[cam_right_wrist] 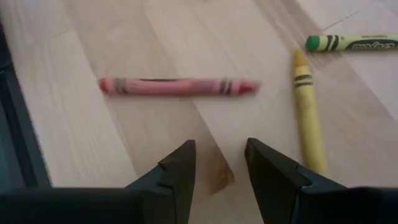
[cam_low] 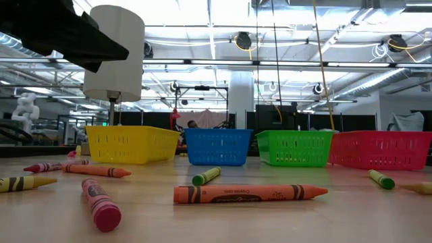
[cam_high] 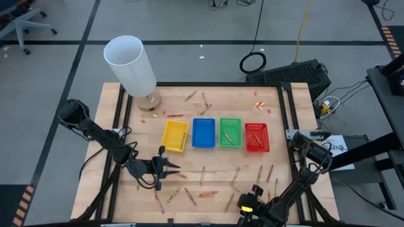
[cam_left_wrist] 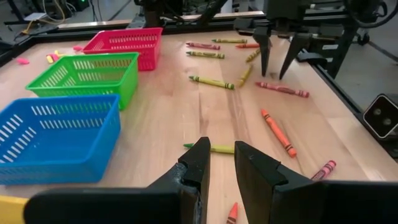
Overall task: Sort crayons
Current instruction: Put the yellow crayon into the green bin
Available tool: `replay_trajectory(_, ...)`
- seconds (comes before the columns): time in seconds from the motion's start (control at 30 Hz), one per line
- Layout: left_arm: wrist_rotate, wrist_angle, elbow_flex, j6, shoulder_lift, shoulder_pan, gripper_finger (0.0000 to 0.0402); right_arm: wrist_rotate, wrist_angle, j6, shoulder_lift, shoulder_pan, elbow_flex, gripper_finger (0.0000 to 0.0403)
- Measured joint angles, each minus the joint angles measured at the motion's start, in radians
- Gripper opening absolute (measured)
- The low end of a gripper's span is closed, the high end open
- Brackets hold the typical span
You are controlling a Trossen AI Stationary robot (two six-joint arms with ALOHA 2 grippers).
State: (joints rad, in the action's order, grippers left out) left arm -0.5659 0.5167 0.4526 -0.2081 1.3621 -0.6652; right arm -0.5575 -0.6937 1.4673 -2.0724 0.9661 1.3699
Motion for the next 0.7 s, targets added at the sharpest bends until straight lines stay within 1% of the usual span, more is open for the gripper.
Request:
replay_trajectory(0.3, 0.0, 0.0, 0.0, 0.0, 0.0, -0.006, 0.0074, 0.004, -0.017, 0.006, 0.015, -0.001, -0.001, 0.013)
replay_trajectory(0.53, 0.0, 0.002, 0.0, 0.0, 0.0, -0.006, 0.0074, -0.054, -0.192, -0.014, 0.049, -0.005, -0.003, 0.013)
replay_trajectory(0.7, 0.0, 0.006, -0.001, 0.002, 0.0, -0.006, 0.0074, -0.125, -0.297, -0.077, 0.048, -0.005, -0.003, 0.013)
